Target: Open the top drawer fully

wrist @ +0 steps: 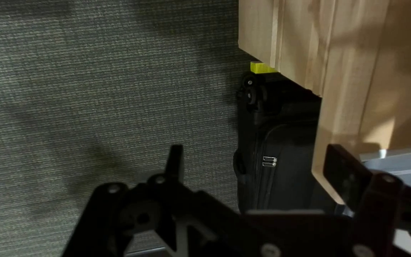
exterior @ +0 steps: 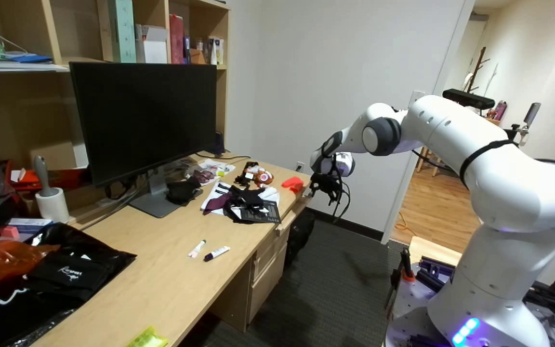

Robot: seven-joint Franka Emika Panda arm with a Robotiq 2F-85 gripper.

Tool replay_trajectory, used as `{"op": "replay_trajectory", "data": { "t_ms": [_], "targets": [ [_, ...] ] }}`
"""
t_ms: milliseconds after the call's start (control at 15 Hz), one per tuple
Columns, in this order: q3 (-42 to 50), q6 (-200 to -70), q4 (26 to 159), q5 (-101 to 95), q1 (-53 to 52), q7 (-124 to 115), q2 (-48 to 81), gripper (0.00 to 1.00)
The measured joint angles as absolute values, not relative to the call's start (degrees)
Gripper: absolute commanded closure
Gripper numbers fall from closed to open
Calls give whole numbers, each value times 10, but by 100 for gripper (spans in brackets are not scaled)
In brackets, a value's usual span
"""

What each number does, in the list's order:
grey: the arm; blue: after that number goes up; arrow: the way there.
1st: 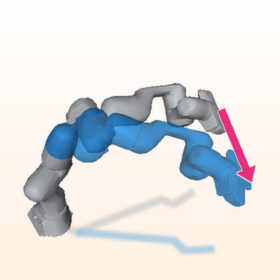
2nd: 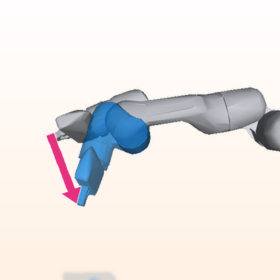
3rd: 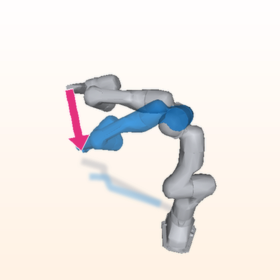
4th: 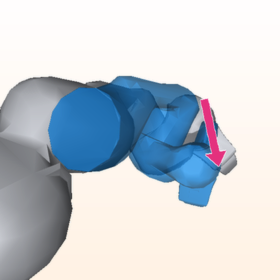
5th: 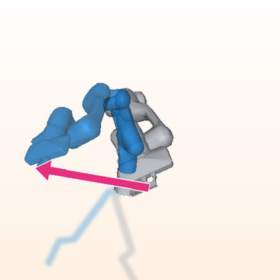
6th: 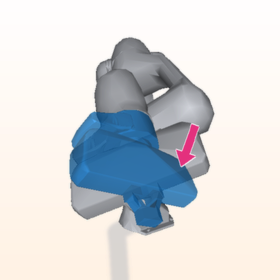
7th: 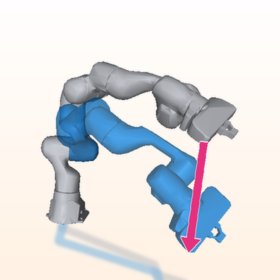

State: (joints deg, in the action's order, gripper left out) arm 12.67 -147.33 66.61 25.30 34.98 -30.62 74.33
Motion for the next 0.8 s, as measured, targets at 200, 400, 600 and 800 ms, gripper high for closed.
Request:
{"op": "replay_trajectory", "data": {
  "t_ms": [200,400,600,800],
  "targets": [
    [124,-1476,661,253,349,-306,747,0],
    [120,-1480,656,253,350,-306,751,0],
    [115,-1491,652,253,350,-306,757,0],
    [113,-1514,654,253,350,-303,761,0]
  ]
}}
